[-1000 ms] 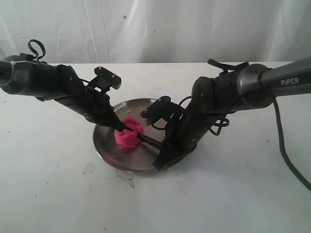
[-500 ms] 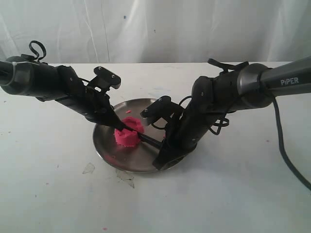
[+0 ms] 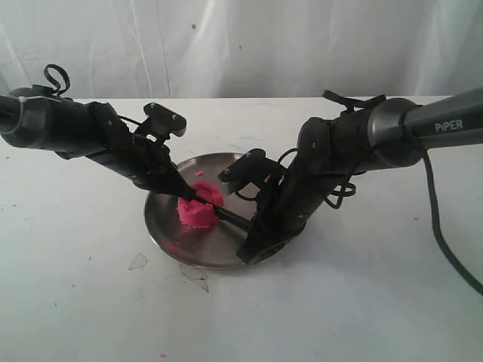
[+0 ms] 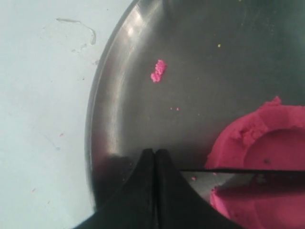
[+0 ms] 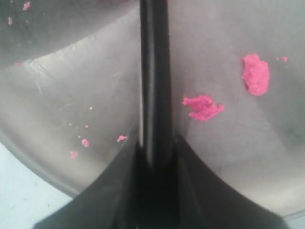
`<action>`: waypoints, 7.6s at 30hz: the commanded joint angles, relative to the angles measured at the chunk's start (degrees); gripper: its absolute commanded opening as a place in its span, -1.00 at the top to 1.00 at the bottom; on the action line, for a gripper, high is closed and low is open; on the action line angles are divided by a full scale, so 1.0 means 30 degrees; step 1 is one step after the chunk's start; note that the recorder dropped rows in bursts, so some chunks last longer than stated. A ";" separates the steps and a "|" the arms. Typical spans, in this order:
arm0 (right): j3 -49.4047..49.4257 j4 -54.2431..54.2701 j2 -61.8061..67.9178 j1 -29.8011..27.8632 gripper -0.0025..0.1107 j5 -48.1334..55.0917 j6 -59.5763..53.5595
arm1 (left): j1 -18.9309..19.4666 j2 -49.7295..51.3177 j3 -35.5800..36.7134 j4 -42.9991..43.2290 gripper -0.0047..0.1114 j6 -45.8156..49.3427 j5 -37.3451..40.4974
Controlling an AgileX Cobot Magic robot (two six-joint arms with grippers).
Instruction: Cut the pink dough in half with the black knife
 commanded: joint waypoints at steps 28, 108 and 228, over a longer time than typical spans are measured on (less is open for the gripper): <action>0.0279 -0.0308 0.0540 0.0028 0.96 0.1424 -0.0250 | 0.1866 -0.6735 0.0111 0.5164 0.92 -0.7377 0.7740; 0.0279 -0.6906 0.0540 0.1142 0.96 0.1143 0.7450 | 0.3137 -3.6422 1.8059 0.6200 0.92 -0.5117 1.0010; -0.1058 0.1062 -0.0295 -0.1302 0.40 0.0040 0.2254 | 0.3137 -3.6422 1.8059 0.5621 0.92 -0.5155 0.9973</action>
